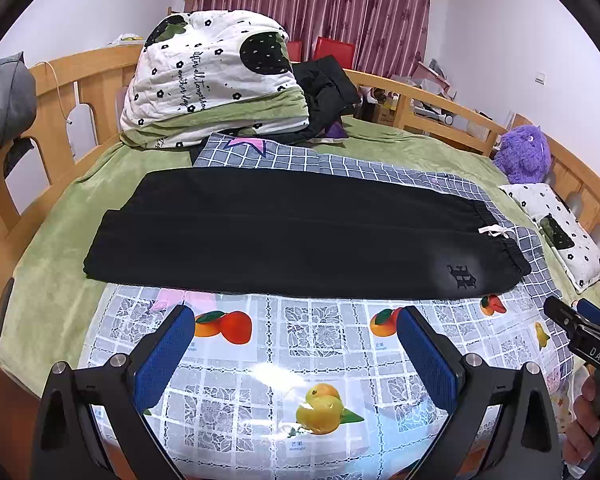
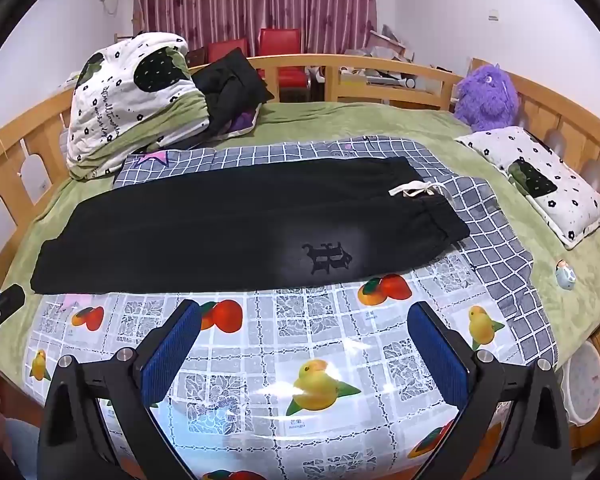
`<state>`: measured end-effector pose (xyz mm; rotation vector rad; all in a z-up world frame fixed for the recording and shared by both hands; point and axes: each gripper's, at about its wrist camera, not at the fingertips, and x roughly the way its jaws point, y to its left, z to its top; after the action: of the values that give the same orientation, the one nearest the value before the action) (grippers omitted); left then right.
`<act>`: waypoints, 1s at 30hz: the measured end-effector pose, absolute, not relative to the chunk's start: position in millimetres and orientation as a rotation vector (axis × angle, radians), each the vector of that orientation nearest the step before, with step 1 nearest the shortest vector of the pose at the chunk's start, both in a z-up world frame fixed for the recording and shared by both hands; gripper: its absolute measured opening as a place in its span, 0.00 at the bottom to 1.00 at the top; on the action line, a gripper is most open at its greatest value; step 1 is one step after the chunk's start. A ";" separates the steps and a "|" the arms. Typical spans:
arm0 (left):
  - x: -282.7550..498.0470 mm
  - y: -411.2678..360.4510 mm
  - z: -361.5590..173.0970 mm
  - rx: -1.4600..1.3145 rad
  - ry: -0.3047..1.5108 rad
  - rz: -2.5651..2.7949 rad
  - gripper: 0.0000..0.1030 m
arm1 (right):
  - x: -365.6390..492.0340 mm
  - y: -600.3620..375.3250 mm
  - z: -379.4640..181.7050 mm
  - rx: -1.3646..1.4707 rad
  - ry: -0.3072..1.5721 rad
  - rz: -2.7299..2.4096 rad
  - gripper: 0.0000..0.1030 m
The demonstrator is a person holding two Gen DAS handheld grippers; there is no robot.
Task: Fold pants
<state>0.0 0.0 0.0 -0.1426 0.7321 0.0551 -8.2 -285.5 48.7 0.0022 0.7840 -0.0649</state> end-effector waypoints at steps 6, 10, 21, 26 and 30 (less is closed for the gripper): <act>0.9 0.1 0.2 -0.143 0.734 0.054 0.99 | -8.3 -285.9 49.0 0.003 0.785 -0.065 0.98; -0.3 -0.4 -0.7 -0.141 0.729 0.055 0.99 | -8.4 -286.2 49.7 0.002 0.785 -0.065 0.98; 0.2 0.4 0.4 -0.142 0.732 0.055 0.99 | -9.4 -286.6 51.0 0.002 0.785 -0.065 0.98; 0.5 0.6 0.4 -0.140 0.730 0.055 0.99 | -9.9 -285.6 51.4 0.001 0.784 -0.065 0.98; 0.4 0.1 0.1 -0.140 0.729 0.055 0.99 | -10.0 -285.5 51.8 0.003 0.785 -0.065 0.98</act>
<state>0.4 0.1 0.1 -0.1403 0.7293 0.0554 -10.0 -285.5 51.8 0.0030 0.7848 -0.0647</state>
